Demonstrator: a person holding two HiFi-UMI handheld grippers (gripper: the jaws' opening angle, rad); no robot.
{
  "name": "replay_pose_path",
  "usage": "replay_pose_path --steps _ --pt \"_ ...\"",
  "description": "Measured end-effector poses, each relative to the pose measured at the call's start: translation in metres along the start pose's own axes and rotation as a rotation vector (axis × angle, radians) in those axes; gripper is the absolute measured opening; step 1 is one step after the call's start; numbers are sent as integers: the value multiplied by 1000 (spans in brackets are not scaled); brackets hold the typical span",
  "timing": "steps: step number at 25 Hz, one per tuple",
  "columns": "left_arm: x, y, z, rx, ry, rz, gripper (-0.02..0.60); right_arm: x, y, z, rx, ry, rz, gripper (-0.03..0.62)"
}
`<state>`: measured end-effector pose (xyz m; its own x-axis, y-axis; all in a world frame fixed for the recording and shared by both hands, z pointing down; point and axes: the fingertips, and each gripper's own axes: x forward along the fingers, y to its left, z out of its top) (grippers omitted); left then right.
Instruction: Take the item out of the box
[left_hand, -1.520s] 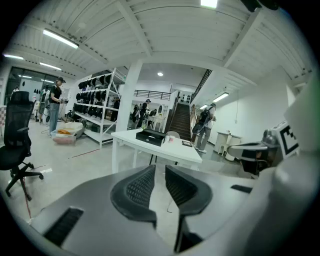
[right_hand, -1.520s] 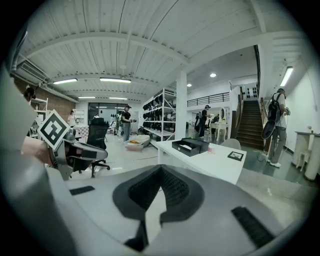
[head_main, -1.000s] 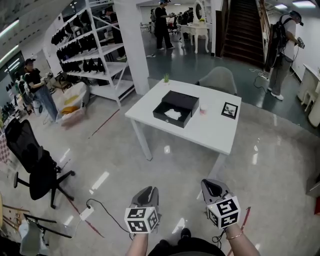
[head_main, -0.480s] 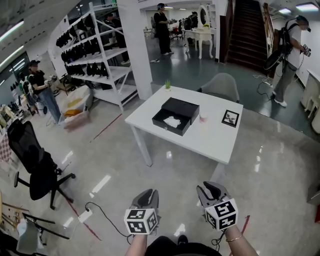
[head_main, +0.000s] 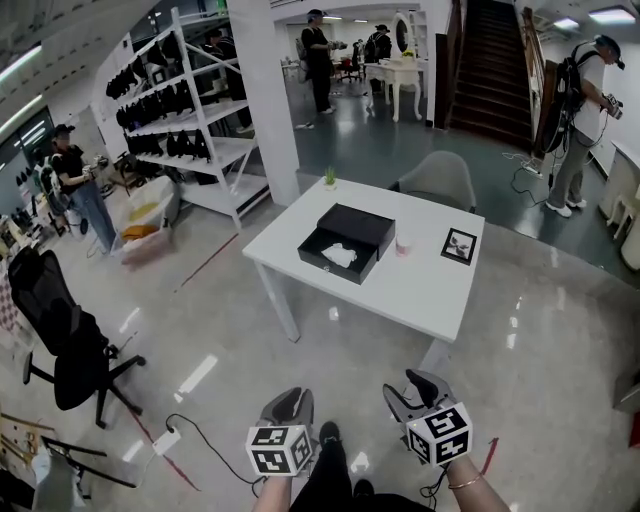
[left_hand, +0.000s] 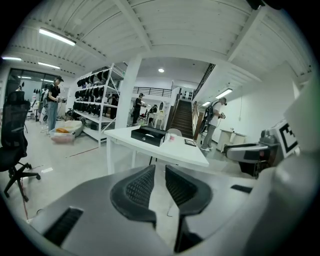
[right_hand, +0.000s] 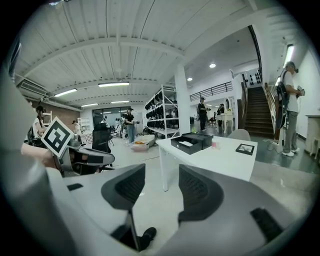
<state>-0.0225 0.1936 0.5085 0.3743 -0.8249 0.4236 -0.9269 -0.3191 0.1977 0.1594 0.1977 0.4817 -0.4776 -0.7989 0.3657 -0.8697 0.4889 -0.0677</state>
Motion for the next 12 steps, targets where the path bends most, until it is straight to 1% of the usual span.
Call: replay_pose_path --steps 6,12 --pt "37 20 16 -5 -1 -18 67 38 -15 13 17 -3 -9 212" --pt "90 55 47 0 0 -41 67 103 -36 42 14 -16 -27 216"
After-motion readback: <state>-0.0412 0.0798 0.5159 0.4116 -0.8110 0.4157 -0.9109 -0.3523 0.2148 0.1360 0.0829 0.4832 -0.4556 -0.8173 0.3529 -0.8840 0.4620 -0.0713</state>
